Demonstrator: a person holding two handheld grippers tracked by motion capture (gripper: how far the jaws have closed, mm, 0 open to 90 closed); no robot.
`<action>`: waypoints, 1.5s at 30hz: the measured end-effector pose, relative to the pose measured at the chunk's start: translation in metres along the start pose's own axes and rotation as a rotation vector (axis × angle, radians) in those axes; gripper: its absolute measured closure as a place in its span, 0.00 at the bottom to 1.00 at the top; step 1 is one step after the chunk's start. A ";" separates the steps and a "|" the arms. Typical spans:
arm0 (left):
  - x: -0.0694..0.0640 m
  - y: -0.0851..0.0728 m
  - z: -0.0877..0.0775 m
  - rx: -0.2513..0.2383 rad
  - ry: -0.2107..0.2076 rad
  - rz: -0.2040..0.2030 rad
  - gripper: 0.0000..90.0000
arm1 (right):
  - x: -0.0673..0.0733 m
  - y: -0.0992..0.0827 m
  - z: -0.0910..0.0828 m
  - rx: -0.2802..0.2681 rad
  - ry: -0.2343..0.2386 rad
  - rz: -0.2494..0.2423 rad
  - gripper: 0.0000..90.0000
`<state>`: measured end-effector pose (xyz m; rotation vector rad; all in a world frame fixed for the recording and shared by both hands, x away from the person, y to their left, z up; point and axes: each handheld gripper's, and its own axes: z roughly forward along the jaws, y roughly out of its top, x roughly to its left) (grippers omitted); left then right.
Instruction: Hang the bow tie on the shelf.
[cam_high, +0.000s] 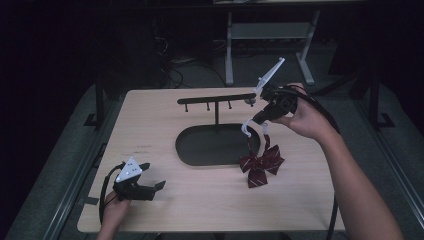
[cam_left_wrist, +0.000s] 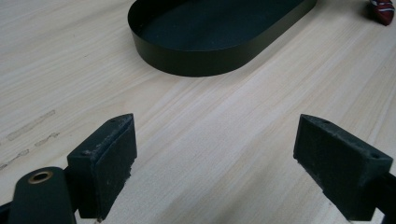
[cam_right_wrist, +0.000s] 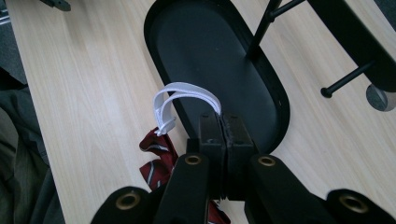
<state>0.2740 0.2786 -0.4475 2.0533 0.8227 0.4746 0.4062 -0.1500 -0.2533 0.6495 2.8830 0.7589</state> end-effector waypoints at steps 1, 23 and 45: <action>0.000 0.000 0.000 0.002 0.000 0.002 0.14 | -0.001 0.001 0.000 0.001 -0.001 -0.002 0.98; 0.002 0.000 -0.003 -0.003 0.011 0.017 0.14 | -0.025 0.023 0.007 0.014 -0.001 0.023 0.98; 0.003 0.000 -0.005 -0.014 0.012 0.016 0.14 | -0.052 0.029 0.014 0.039 -0.017 0.070 0.98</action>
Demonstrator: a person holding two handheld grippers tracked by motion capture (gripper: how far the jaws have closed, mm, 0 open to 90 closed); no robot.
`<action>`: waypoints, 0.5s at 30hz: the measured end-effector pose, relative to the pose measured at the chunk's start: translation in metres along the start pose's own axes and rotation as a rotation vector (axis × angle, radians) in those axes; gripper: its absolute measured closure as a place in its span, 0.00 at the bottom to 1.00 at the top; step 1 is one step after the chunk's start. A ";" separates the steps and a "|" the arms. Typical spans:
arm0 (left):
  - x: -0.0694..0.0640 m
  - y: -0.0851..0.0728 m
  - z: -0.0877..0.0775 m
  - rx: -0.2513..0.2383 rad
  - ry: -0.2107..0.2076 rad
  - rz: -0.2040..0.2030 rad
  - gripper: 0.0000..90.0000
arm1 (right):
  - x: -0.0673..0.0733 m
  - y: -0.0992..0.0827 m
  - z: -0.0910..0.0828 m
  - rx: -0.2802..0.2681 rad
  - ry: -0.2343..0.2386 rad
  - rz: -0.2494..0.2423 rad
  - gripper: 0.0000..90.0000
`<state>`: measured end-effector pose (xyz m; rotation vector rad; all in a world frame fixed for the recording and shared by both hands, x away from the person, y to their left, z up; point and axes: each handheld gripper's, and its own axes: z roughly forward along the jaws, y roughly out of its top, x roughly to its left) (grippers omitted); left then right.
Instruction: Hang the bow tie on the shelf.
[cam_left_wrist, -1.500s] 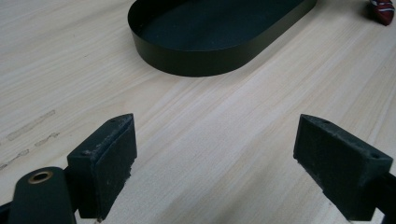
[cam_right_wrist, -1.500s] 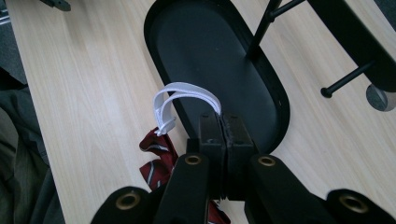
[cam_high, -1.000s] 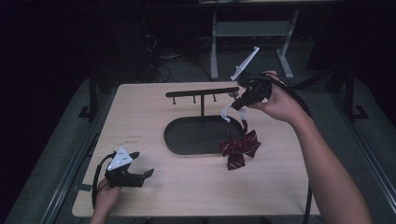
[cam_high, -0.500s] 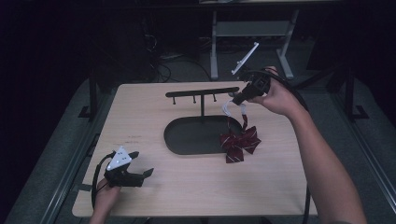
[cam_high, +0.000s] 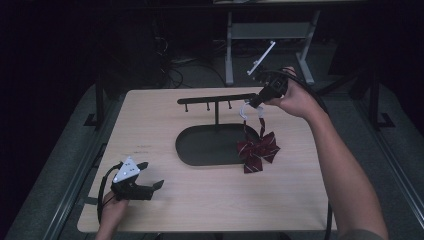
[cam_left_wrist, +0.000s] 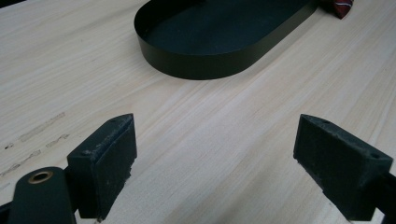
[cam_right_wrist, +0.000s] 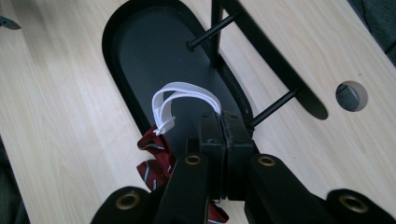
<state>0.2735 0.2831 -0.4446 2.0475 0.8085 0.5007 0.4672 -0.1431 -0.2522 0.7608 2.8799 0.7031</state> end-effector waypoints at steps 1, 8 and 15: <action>0.000 0.000 0.000 -0.002 -0.001 0.000 0.14 | 0.000 0.001 0.000 0.000 0.003 0.007 0.98; 0.001 0.000 0.000 -0.003 -0.002 -0.002 0.14 | -0.009 0.008 0.001 0.010 -0.007 0.015 0.98; 0.001 0.000 -0.001 -0.003 -0.001 -0.002 0.14 | -0.016 0.011 0.005 0.022 -0.016 0.029 0.98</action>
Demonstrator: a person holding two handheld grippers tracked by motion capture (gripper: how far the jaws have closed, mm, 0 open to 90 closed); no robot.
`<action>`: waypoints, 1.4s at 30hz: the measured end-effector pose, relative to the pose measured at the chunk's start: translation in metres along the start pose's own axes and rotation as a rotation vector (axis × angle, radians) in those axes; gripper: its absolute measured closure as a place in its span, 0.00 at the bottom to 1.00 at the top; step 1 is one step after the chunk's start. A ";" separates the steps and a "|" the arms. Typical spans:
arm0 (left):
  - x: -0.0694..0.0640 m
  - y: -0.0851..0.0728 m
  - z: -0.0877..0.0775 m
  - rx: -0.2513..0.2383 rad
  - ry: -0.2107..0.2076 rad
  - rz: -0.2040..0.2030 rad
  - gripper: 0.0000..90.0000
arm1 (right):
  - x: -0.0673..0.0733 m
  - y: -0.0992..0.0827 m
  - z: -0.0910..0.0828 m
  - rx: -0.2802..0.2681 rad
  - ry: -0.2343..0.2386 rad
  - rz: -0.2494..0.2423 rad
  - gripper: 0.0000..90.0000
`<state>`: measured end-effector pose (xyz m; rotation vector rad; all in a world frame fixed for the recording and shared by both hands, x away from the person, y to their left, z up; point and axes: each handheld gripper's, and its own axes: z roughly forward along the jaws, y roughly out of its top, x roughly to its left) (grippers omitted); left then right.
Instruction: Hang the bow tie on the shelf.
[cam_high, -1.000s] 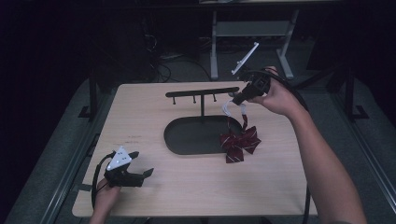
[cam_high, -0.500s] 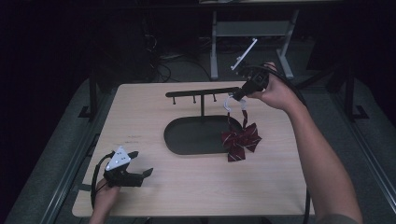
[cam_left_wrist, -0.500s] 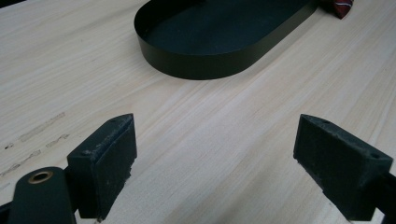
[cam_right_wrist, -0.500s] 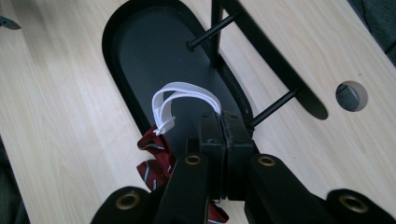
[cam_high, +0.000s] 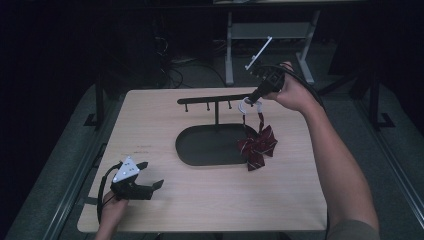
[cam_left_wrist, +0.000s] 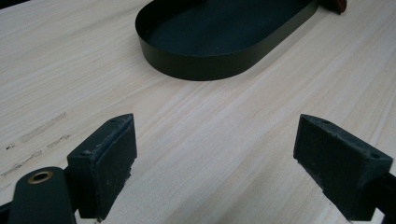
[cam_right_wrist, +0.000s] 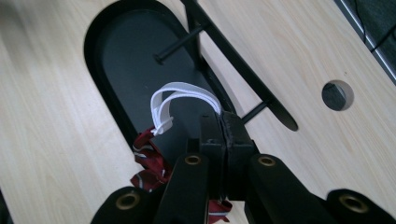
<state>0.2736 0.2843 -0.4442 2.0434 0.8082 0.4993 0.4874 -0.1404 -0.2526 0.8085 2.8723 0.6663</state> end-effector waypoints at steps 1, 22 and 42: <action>0.000 0.000 0.000 0.001 0.000 0.002 0.14 | -0.002 -0.001 0.001 0.006 -0.003 0.008 0.98; 0.000 0.000 0.000 -0.004 -0.004 0.000 0.14 | -0.018 -0.004 0.008 0.028 -0.038 0.060 0.97; -0.001 0.001 0.000 -0.007 -0.003 0.004 0.14 | -0.015 -0.006 0.010 0.030 -0.043 0.057 0.91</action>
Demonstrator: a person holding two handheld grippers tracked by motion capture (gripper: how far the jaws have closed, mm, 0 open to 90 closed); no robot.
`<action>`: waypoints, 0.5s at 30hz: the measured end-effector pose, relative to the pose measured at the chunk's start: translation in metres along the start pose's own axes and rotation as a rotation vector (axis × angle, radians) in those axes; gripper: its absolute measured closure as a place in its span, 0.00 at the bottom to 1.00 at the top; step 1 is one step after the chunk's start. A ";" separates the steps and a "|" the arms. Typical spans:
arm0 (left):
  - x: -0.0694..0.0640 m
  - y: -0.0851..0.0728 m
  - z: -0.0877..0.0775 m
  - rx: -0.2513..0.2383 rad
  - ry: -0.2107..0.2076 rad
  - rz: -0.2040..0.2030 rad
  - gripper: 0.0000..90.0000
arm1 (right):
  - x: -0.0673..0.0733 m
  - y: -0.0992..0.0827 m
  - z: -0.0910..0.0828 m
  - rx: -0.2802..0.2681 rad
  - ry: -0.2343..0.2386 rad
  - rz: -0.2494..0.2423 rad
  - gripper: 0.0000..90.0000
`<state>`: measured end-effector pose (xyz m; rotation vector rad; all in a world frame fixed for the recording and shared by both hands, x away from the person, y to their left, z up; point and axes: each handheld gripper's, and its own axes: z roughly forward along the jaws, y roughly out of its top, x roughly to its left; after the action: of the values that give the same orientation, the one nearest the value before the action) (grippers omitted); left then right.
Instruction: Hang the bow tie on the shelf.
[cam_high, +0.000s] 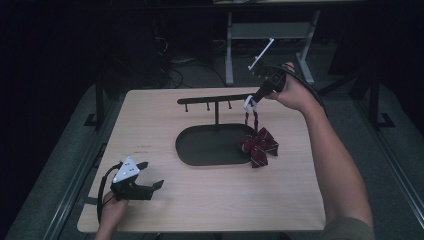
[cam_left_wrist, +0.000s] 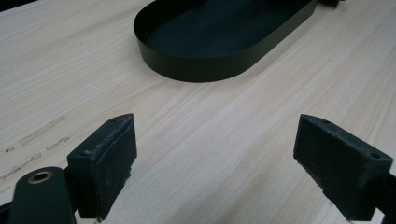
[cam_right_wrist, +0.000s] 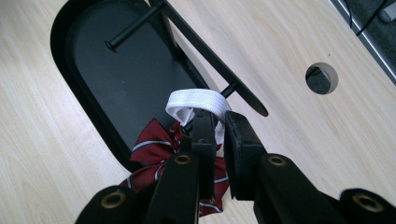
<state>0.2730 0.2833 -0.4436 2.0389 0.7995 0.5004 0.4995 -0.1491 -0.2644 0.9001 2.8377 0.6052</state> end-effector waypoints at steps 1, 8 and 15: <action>0.000 0.000 0.000 0.000 -0.001 -0.001 0.14 | 0.000 -0.001 0.001 0.001 0.000 0.000 0.91; -0.001 0.000 0.001 -0.003 -0.002 -0.004 0.14 | -0.002 -0.005 0.002 0.001 0.009 0.003 0.88; -0.001 0.000 0.001 0.001 -0.001 0.002 0.14 | -0.001 -0.009 0.004 0.006 0.018 0.008 0.86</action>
<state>0.2730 0.2819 -0.4438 2.0408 0.7973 0.4999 0.4969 -0.1549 -0.2713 0.9125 2.8547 0.6092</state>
